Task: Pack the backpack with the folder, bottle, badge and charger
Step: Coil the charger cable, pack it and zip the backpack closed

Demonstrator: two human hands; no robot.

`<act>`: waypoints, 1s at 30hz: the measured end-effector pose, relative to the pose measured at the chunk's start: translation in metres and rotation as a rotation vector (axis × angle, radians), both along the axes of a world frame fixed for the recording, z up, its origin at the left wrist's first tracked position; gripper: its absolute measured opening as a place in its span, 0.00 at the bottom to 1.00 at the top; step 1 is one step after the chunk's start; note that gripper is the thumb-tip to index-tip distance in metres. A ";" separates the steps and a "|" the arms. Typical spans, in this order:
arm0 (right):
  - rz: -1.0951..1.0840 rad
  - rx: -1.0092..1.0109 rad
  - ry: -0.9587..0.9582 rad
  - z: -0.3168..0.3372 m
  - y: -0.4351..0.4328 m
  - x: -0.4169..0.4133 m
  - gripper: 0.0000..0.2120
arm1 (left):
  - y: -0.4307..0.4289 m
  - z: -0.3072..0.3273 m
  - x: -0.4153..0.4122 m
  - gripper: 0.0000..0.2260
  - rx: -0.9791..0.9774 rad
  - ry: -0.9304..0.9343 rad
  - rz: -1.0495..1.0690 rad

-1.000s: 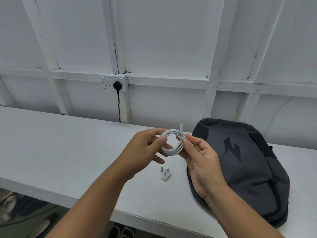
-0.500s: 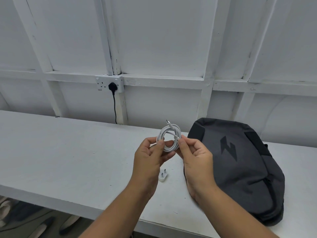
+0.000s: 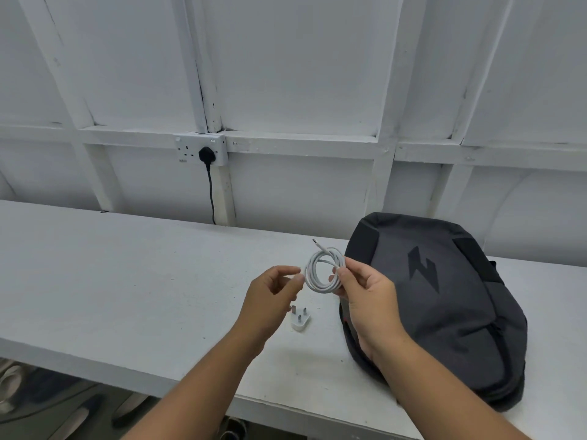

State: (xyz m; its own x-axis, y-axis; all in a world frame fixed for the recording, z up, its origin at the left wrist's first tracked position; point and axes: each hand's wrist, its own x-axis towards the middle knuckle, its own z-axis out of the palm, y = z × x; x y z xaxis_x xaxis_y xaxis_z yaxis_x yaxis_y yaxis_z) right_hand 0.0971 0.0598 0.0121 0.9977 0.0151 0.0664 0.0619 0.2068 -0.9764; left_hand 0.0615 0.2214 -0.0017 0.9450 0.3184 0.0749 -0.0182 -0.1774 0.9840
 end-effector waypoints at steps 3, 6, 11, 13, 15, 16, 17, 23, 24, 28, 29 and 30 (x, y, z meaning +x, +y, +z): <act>-0.038 -0.006 0.040 -0.012 -0.003 0.005 0.11 | 0.015 -0.040 0.020 0.13 0.551 0.083 -0.039; -0.043 -0.018 0.051 -0.020 -0.003 0.008 0.11 | 0.017 -0.072 0.037 0.22 0.860 0.155 -0.177; -0.041 -0.042 0.053 -0.025 -0.003 0.010 0.12 | 0.009 -0.086 0.057 0.22 0.979 0.240 -0.236; -0.040 -0.040 0.051 -0.025 -0.005 0.010 0.12 | 0.011 -0.087 0.061 0.24 0.943 0.259 -0.267; -0.044 -0.036 0.052 -0.025 -0.005 0.011 0.11 | 0.013 -0.086 0.062 0.23 0.928 0.276 -0.296; -0.046 -0.036 0.053 -0.025 -0.005 0.011 0.11 | 0.013 -0.084 0.061 0.22 0.928 0.272 -0.296; -0.050 -0.036 0.054 -0.025 -0.005 0.012 0.11 | 0.012 -0.082 0.059 0.19 0.900 0.250 -0.273; -0.089 -0.046 0.058 -0.025 -0.007 0.017 0.11 | 0.008 -0.039 0.023 0.04 0.156 0.046 0.101; -0.096 -0.052 0.061 -0.027 -0.007 0.018 0.11 | 0.007 -0.030 0.016 0.05 0.039 0.013 0.099; -0.085 -0.059 0.065 -0.031 0.000 0.017 0.12 | -0.007 0.001 0.000 0.13 -0.313 -0.050 -0.051; -0.080 -0.063 0.062 -0.031 0.002 0.016 0.12 | -0.010 0.004 -0.002 0.13 -0.301 -0.044 -0.086; -0.070 -0.063 0.059 -0.030 0.003 0.014 0.12 | -0.013 0.006 -0.002 0.12 -0.247 -0.036 -0.119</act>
State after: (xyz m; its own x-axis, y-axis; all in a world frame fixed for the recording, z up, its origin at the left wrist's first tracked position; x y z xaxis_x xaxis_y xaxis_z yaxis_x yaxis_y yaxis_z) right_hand 0.1107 0.0632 -0.0183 0.9986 -0.0524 0.0090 0.0164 0.1418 -0.9898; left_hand 0.0590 0.2085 0.0045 0.9750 0.2180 0.0431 -0.0605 0.0737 0.9954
